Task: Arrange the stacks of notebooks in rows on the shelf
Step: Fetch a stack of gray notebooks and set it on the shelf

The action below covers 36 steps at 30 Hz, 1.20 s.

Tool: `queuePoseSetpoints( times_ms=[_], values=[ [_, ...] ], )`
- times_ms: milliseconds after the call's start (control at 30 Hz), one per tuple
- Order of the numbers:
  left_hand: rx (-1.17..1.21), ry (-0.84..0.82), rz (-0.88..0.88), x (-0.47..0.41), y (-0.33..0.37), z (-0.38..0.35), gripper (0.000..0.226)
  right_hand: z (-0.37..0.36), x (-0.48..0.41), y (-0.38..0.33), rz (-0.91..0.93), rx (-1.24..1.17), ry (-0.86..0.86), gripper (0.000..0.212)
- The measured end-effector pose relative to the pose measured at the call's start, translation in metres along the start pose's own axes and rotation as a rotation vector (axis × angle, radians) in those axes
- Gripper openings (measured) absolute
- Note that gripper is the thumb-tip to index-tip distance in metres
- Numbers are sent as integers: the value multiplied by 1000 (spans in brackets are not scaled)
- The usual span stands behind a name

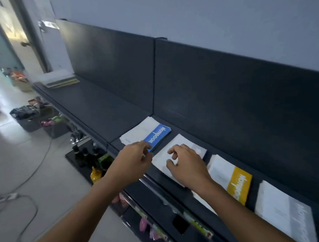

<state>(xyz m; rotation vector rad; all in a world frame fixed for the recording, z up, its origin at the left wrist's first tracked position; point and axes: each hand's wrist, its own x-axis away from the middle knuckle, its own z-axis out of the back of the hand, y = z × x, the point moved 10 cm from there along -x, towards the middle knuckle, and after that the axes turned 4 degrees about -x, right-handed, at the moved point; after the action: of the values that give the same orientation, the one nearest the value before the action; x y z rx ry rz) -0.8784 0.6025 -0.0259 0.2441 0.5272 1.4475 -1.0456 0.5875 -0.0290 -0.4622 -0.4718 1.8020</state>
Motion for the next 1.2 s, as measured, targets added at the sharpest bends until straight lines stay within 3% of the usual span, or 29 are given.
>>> queuePoseSetpoints(
  times_ms=[267,833,1200],
  values=[
    [-76,54,46,-20,-151,71,23,-87,-78,-123,100,-14,-53,23],
    [-81,76,99,-141,-357,170,25,-202,-290,-295,179,-50,-89,19],
    [-13,127,264,-185,-546,245,22,-306,-411,-407,210,-28,-131,19]
  ],
)
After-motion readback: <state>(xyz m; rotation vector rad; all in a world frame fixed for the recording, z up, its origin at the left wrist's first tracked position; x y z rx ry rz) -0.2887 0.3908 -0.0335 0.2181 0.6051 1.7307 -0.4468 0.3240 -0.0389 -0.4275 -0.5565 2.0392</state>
